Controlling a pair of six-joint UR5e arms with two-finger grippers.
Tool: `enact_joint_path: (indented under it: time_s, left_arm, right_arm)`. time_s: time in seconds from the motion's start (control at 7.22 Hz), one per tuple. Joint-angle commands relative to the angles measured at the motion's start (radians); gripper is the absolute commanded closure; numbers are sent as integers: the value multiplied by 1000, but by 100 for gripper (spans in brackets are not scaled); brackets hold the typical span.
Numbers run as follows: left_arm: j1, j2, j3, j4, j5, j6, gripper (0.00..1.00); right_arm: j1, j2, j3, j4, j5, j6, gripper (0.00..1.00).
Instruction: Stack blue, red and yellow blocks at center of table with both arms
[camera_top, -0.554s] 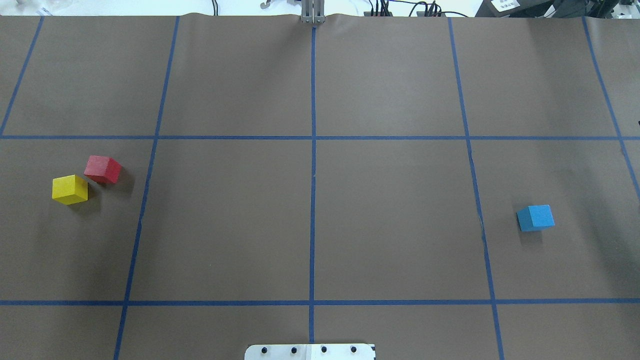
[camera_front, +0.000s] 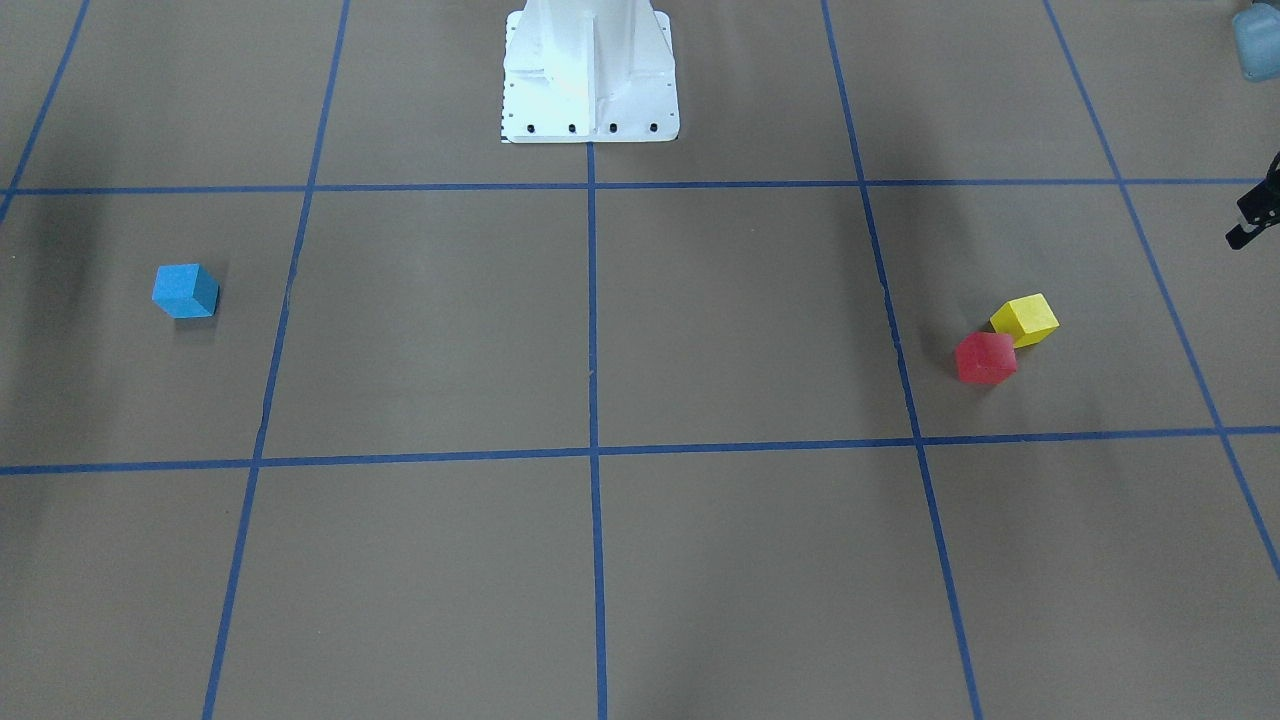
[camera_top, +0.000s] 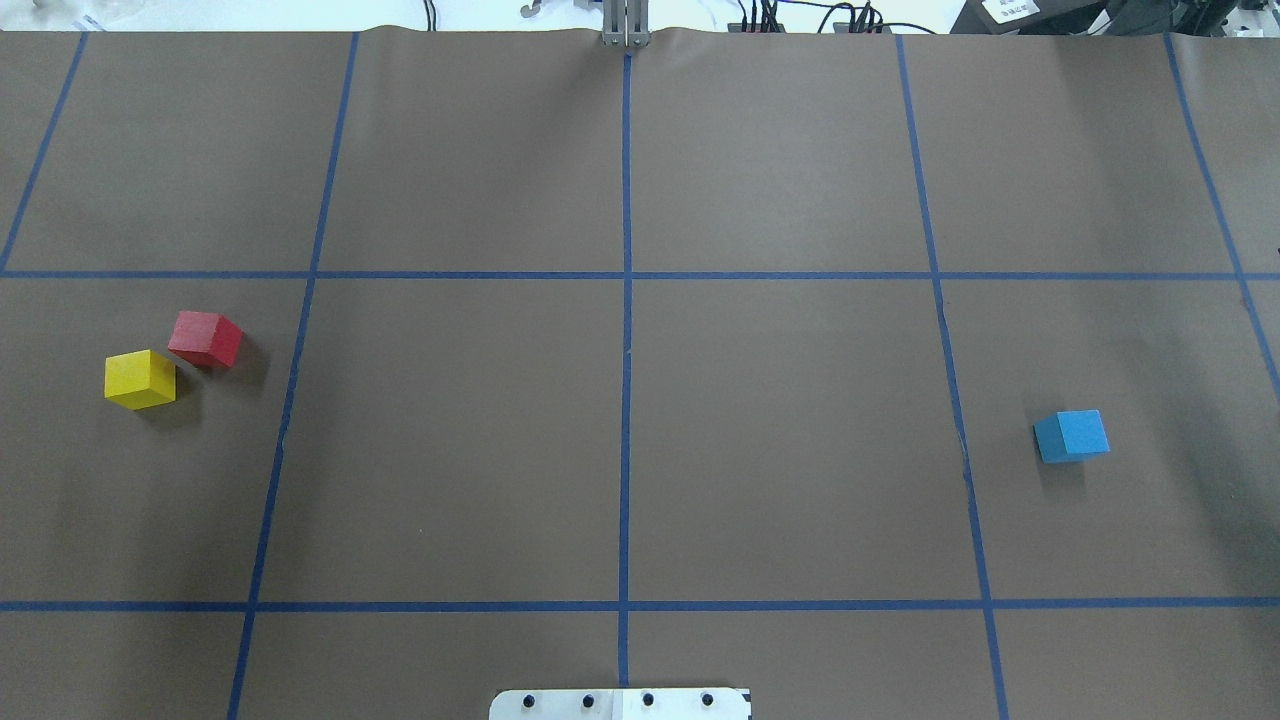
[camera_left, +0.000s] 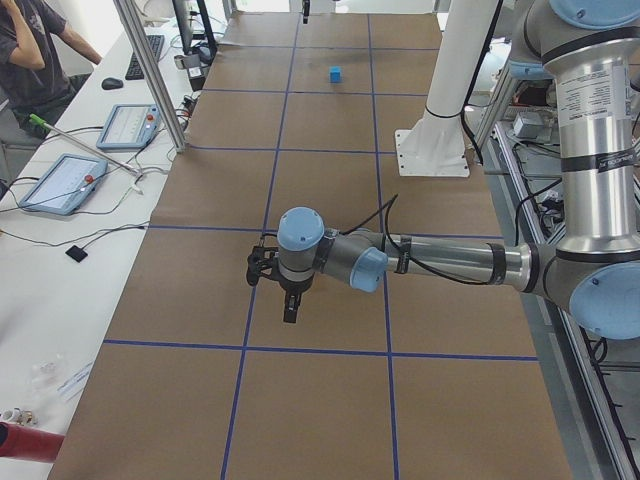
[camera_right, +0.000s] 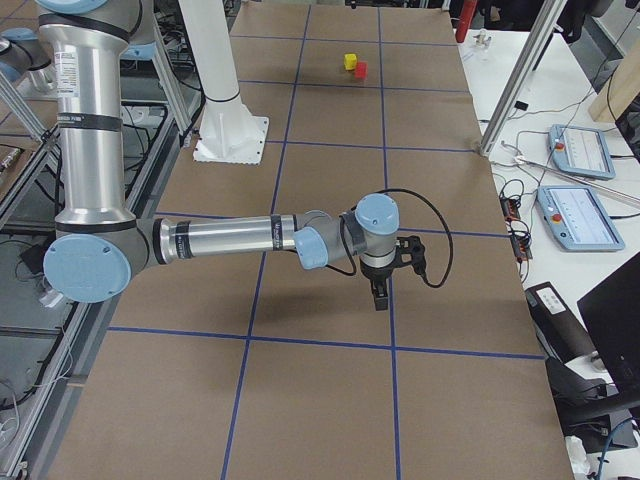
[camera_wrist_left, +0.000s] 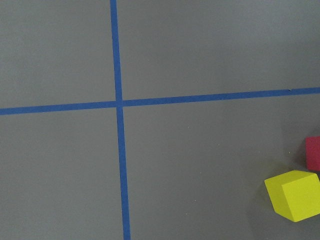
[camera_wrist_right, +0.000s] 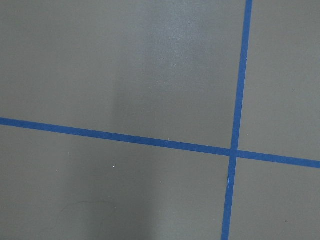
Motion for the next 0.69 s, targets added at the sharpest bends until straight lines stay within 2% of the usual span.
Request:
enact_joint_path:
  time_s: [0.0, 0.14, 0.28, 0.55]
  left_arm:
    - [12, 9, -2, -27, -6, -12, 0]
    - [28, 11, -2, -37, -7, -37, 0]
    - [31, 11, -2, -43, -7, -37, 0]
    - [32, 12, -4, -78, -7, -42, 0]
  right_arm:
    - [-12, -2, -27, 2, 22, -2, 0]
    - [-73, 0, -23, 3, 93, -1, 0]
    - [-122, 4, -14, 3, 95, 21, 0]
    - [-248, 0, 125, 25, 81, 295, 0]
